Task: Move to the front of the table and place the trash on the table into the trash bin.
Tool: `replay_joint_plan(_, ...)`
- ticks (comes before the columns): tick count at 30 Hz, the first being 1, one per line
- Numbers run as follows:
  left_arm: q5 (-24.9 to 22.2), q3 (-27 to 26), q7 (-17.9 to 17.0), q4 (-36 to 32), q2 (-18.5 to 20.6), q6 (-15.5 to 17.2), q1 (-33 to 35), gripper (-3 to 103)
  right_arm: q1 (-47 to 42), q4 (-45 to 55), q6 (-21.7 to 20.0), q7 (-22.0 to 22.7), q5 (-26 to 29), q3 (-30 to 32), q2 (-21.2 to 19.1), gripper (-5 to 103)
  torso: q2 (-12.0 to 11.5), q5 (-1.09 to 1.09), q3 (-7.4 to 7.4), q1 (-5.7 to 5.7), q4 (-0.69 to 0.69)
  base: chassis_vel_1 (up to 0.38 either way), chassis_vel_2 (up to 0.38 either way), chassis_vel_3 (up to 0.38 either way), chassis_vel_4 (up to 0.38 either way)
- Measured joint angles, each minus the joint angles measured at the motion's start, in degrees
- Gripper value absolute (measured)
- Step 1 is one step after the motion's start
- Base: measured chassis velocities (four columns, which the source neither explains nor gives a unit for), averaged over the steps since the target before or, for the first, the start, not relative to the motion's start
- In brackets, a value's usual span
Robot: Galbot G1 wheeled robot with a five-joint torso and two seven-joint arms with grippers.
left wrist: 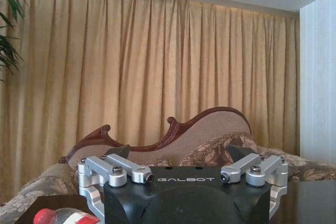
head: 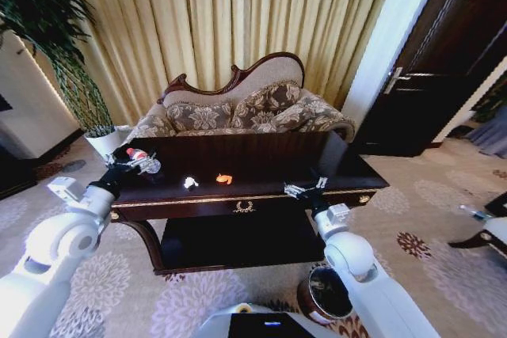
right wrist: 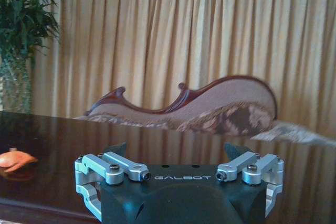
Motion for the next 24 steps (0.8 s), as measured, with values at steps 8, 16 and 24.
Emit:
replay_joint_plan(8, 0.2, 0.4, -0.1, -0.3, -0.1, 0.0, 0.1, 100, 3.4, 1.7, -8.8, 0.5, 8.7, -4.3, -3.7, 100, 0.0, 0.00, 0.00, 0.01, 0.01, 0.000, 0.000, 0.000, 0.000)
replay_joint_plan(16, 0.3, 0.5, -0.2, -0.5, 0.0, 0.1, 0.5, 100, 6.9, 0.4, -9.9, 0.5, 10.0, -10.5, -6.9, 100, 0.0, 0.00, 0.00, 0.01, 0.00, 0.000, 0.000, 0.000, 0.000)
replay_joint_plan(24, 0.3, -1.9, -0.3, -0.5, -0.5, 0.1, 2.0, 100, 16.2, -5.4, -7.6, 0.9, 12.2, -14.9, -8.8, 100, 0.0, 0.01, 0.00, 0.01, 0.00, 0.000, 0.000, 0.000, 0.000)
